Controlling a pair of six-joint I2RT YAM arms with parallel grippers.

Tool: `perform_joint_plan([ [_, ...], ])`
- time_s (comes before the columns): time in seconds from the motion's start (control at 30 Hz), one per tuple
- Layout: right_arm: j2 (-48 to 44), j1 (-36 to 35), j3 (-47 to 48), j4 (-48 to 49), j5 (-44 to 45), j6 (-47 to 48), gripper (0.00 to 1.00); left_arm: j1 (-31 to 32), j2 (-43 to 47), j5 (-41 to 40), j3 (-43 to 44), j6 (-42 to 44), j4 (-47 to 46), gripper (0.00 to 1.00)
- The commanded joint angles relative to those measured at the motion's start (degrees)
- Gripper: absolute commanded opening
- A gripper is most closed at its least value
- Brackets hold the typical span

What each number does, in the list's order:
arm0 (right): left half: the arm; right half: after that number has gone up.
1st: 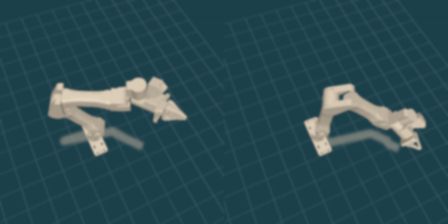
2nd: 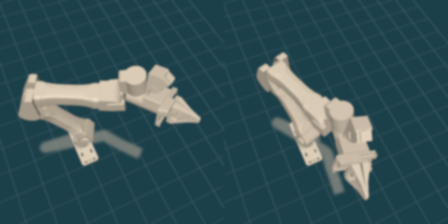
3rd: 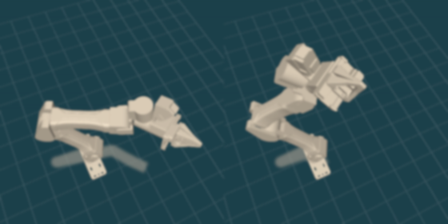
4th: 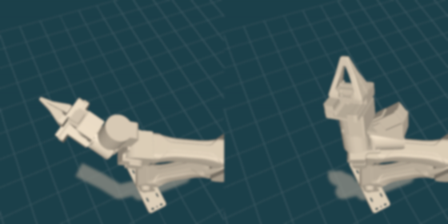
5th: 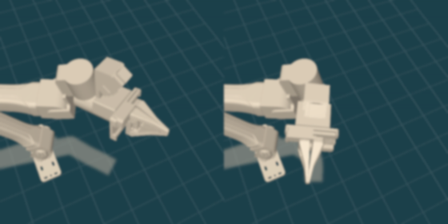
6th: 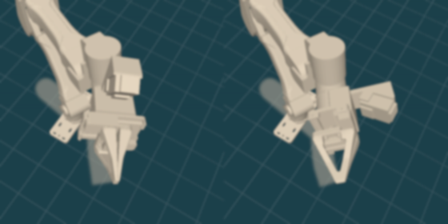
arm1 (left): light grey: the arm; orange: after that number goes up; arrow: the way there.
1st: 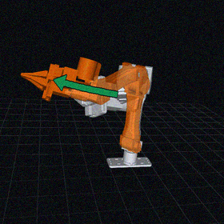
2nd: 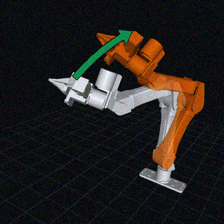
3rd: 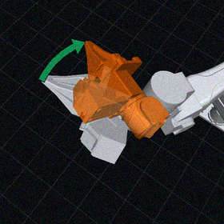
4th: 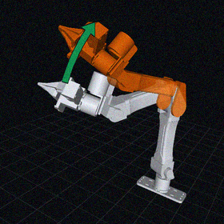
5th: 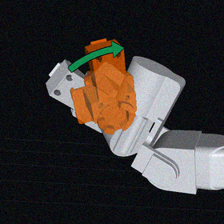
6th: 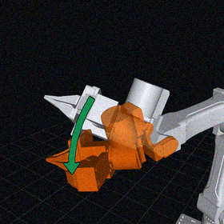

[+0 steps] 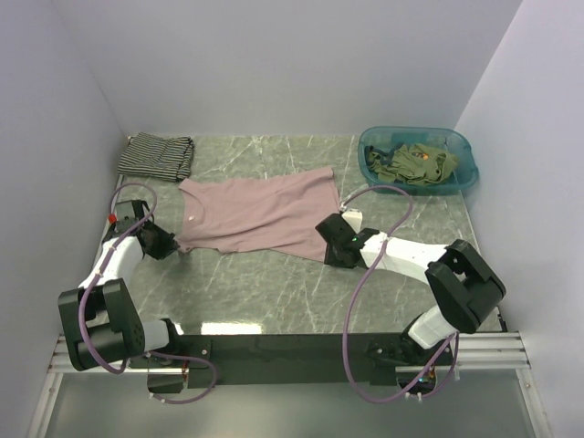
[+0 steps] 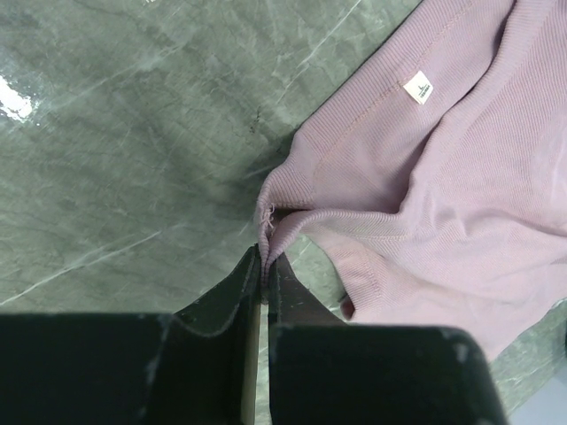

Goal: Fold and stack the tank tops
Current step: Flatten the tank top out

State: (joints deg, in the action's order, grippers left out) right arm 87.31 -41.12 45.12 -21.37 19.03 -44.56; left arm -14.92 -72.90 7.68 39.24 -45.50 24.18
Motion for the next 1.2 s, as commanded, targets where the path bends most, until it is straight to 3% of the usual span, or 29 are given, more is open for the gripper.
perform_joint_plan([
  [0.0, -1.70, -0.27, 2.25, 1.77, 2.68, -1.32, 0.43, -0.02, 1.19, -0.30, 2.15, 1.29, -0.54, 0.08],
  [0.53, 1.02, -0.19, 2.08, 3.35, 2.86, -1.94, 0.38, -0.11, 1.27, -0.74, 2.24, 1.37, -0.28, 0.08],
  [0.7, 1.20, -0.19, 1.72, 3.44, 2.94, -2.11, 0.24, -0.02, 1.10, -1.00, 2.33, 1.29, -0.19, 0.08],
  [0.77, 0.85, -0.18, 1.72, 3.17, 3.38, -2.20, 0.10, -0.11, 1.27, -1.09, 2.33, 1.29, -0.02, 0.08],
  [0.87, -1.17, -0.10, 1.37, 2.30, 4.00, -2.20, 0.00, -0.11, 1.53, -1.61, 2.59, 1.11, 0.51, 0.08],
  [1.17, -20.92, 3.15, -4.25, -6.84, 5.50, -1.24, 0.00, -0.11, 3.38, -4.07, 5.40, 0.23, 4.20, 0.08],
])
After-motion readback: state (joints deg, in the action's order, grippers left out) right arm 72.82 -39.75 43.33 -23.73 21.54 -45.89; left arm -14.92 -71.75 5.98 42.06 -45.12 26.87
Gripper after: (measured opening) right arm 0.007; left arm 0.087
